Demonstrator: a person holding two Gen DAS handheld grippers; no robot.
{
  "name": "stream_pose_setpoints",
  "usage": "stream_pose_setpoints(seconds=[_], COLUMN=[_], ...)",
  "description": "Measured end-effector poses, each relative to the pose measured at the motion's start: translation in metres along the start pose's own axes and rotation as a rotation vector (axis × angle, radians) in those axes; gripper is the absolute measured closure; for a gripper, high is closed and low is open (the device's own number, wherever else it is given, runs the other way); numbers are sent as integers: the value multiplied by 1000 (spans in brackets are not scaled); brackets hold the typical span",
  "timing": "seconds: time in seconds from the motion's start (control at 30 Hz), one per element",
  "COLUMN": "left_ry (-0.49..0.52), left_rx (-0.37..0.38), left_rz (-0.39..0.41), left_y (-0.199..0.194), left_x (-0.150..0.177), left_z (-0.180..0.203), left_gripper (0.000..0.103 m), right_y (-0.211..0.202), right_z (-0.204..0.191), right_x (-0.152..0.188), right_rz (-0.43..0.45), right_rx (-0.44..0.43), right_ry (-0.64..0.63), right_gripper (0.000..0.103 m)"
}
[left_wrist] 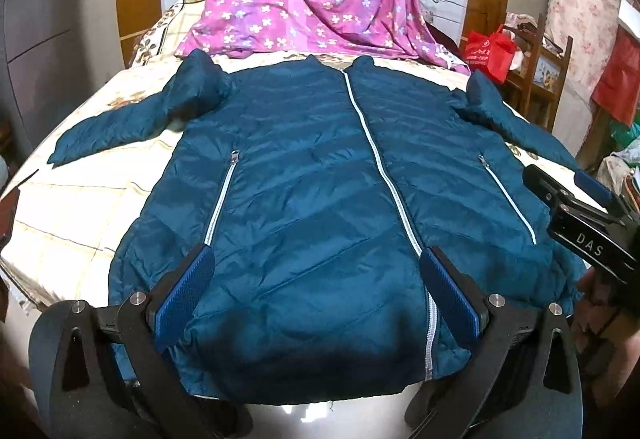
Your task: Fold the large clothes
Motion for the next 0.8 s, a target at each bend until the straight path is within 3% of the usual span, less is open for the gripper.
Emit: stream_pose_setpoints(seconds=[0.8], left_ry=[-8], left_rx=[-28], left_rz=[32], left_y=[-3], left_x=[1], left_z=[-5], left_gripper=[0], right_y=[0], right_z=[-1], right_x=[-1], right_rz=[-5], right_rx=[2], right_ry=[-4], right_gripper=[1])
Point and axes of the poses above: each gripper's, at about its wrist camera, not at the fingertips, and y roughly the way its jaws point, z to its right, x to its underside, the point moved 1 cm from there along y, roughly the way its jaws point, and after that the axes turned 5 degrees about z, right-handed, at the moved point
